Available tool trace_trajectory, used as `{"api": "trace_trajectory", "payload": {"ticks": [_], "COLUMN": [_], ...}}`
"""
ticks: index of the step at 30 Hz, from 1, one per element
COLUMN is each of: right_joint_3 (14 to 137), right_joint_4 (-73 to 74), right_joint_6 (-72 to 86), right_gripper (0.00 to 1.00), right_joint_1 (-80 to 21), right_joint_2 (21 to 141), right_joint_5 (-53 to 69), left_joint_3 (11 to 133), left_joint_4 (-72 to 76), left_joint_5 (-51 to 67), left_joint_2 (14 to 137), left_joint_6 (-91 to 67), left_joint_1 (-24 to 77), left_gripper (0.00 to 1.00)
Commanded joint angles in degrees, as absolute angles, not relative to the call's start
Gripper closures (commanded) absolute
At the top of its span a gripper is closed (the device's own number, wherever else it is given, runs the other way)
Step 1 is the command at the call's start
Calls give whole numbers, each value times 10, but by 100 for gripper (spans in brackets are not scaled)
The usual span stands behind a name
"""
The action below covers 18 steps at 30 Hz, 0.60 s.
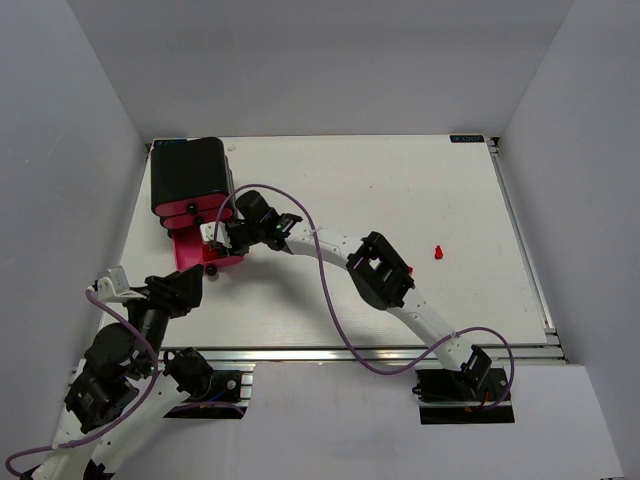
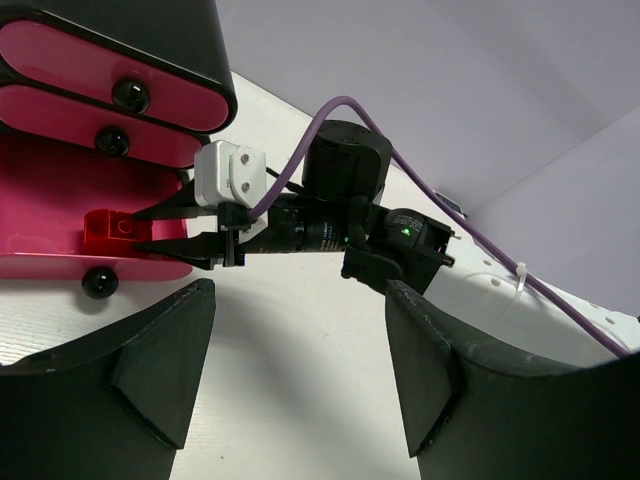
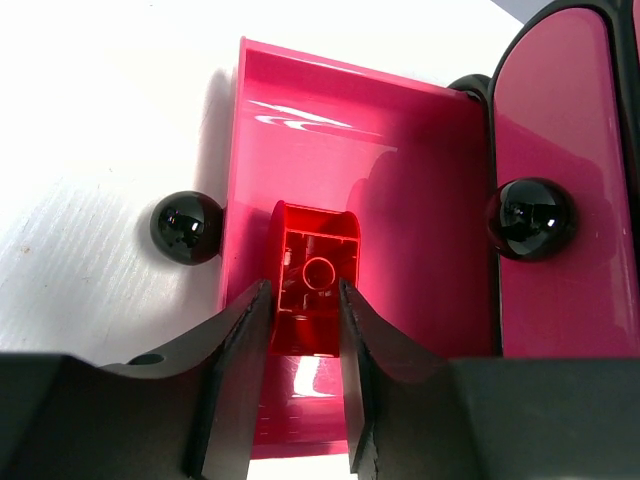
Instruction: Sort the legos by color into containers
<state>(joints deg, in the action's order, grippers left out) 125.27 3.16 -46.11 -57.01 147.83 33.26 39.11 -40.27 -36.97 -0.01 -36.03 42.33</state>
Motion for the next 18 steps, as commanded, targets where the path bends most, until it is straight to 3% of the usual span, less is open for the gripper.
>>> {"api": "trace_trajectory", "payload": {"ticks": [1, 12, 16, 18], "right_joint_3": [1271, 1252, 1247, 1246], "right_joint_4": [40, 40, 41, 40], "right_joint_6": [-468, -486, -493, -494], "right_gripper": [62, 67, 86, 89], "right_joint_1": [-568, -568, -568, -568], "right_joint_2": [1492, 1484, 1481, 1480], "right_joint_5": [339, 334, 331, 330], "left_joint_3": [395, 394, 394, 394], "left_joint_4": [-408, -408, -408, -408], "left_joint_5": [-374, -375, -375, -375], "left_joint_2": [-50, -51, -51, -51], "left_joint_6": [-360, -361, -361, -361], "left_joint_1": [421, 421, 421, 421], "left_gripper": [21, 21, 21, 21]}}
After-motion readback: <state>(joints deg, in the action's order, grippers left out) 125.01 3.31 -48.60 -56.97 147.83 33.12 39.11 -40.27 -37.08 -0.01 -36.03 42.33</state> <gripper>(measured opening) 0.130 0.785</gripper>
